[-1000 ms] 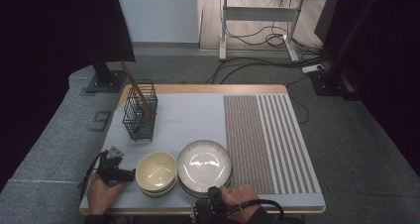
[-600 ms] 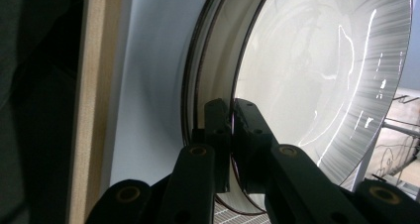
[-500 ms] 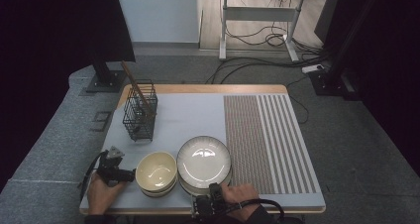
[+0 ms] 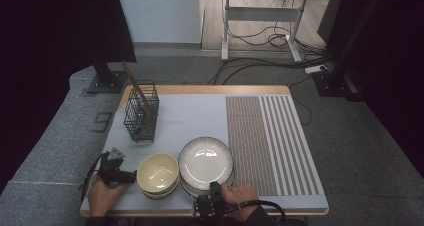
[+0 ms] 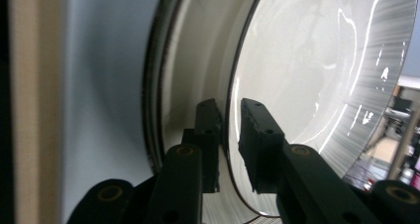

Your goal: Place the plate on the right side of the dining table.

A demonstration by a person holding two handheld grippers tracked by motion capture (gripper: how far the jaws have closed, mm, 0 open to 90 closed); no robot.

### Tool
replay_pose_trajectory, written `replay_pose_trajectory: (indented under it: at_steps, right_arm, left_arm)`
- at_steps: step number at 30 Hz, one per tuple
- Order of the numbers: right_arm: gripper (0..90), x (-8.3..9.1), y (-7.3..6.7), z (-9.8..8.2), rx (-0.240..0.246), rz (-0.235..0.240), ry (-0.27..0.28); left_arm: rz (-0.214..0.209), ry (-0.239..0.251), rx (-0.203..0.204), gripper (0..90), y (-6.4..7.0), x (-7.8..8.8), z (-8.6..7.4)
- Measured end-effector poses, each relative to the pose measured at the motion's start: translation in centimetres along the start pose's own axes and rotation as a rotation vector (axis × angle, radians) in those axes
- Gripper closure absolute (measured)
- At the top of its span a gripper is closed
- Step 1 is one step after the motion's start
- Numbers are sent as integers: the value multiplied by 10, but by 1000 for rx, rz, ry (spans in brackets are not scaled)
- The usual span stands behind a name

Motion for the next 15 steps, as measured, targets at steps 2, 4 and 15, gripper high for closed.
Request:
replay_pose_trajectory:
  at_steps: [2, 4, 15]
  right_arm:
    - [725, -6, -1, 0, -6, -24, -4]
    - [710, -6, 0, 0, -10, -30, -1]
    - [800, -8, -2, 3, 11, -36, -7]
  left_arm:
    - [0, 0, 0, 0, 0, 0, 0]
    - [0, 0, 0, 0, 0, 0, 0]
    - [0, 0, 0, 0, 0, 0, 0]
Point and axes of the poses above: each handheld gripper's, and its own axes: x roughly backward along the jaws, z roughly out of its top, y roughly to its right, the point moved 2 cm from there along -x, roughly forward along the jaws, and after that the axes turned 9 degrees about z, right-handed, at the moved point
